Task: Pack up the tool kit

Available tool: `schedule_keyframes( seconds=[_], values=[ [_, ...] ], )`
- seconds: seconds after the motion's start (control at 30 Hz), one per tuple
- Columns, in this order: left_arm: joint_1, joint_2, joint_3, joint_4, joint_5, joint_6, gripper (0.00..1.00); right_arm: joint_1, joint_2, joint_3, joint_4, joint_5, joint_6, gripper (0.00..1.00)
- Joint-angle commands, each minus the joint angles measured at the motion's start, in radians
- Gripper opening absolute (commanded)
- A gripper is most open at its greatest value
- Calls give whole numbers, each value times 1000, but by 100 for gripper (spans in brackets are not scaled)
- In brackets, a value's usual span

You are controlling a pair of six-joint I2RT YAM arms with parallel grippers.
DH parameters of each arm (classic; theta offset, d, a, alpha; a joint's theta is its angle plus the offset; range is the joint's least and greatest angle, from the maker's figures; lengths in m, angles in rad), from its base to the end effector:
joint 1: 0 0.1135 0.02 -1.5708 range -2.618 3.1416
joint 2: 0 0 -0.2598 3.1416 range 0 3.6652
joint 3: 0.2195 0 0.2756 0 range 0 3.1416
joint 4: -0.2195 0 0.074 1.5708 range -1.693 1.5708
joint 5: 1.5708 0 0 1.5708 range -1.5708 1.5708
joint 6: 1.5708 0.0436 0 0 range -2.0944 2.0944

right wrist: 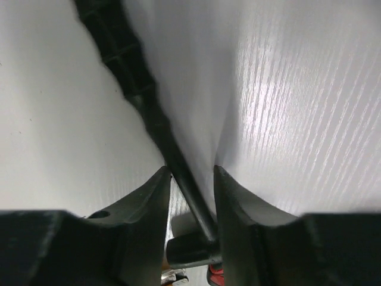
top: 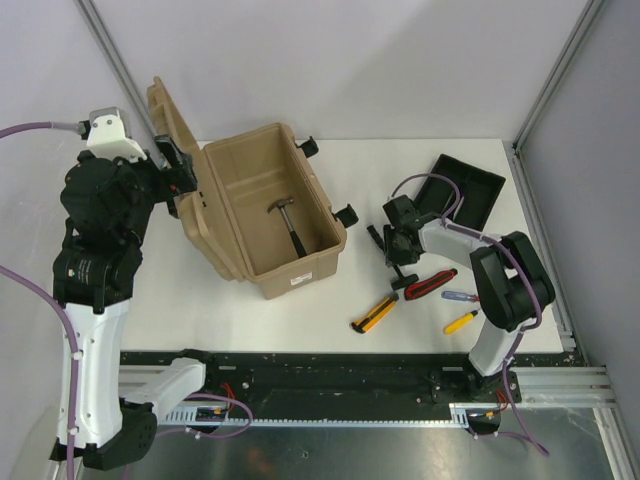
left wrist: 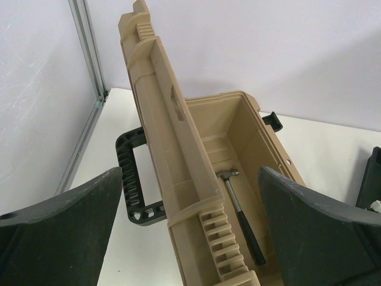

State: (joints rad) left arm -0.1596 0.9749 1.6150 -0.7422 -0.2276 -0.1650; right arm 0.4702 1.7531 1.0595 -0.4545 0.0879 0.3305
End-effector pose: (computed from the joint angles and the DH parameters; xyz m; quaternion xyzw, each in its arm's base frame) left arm 0.1694 -0.0173 0.5254 -0.0781 0.7373 -0.0244 0.6706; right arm 0.3231 0.1599 0.1361 -0.0590 0.9751 0.0421 0.2097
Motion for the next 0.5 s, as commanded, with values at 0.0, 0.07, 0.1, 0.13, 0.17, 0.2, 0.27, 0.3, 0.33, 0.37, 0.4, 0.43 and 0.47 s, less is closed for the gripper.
schedule_keyframes(
  seconds=[0.0,0.07,0.1,0.13,0.17,0.2,0.27,0.3,0.33,0.37,0.4,0.43,0.47],
  values=[
    [-4,-8,-10,33,-23,13,99,10,65,5,18,-1,5,30],
    [-5,-8,-10,35,-24,15,99,12,72,4,17,7,7,17],
    [-4,-7,-9,34,-24,17,99,12,71,4,20,11,7,12],
    [-4,-5,-9,35,-24,18,99,13,69,4,22,13,5,6],
    [-4,-5,-9,35,-24,19,99,13,64,5,24,15,2,3],
    [-4,-3,-9,36,-24,19,99,13,55,7,26,19,-3,2],
    [-5,-1,-7,35,-24,20,99,13,35,13,31,21,-16,0],
    [-5,1,-6,36,-24,20,99,12,21,17,34,25,-22,0],
    [-4,1,-4,37,-24,21,99,12,9,23,35,31,-26,0],
    [-4,3,-3,37,-25,22,99,11,-9,29,35,35,-28,0],
    [-4,3,-2,37,-24,23,99,10,-26,36,35,41,-29,0],
    [-4,4,-1,38,-24,23,99,8,-46,45,34,47,-29,0],
    [-4,5,0,38,-25,24,99,4,-68,55,34,53,-29,0]
  ],
)
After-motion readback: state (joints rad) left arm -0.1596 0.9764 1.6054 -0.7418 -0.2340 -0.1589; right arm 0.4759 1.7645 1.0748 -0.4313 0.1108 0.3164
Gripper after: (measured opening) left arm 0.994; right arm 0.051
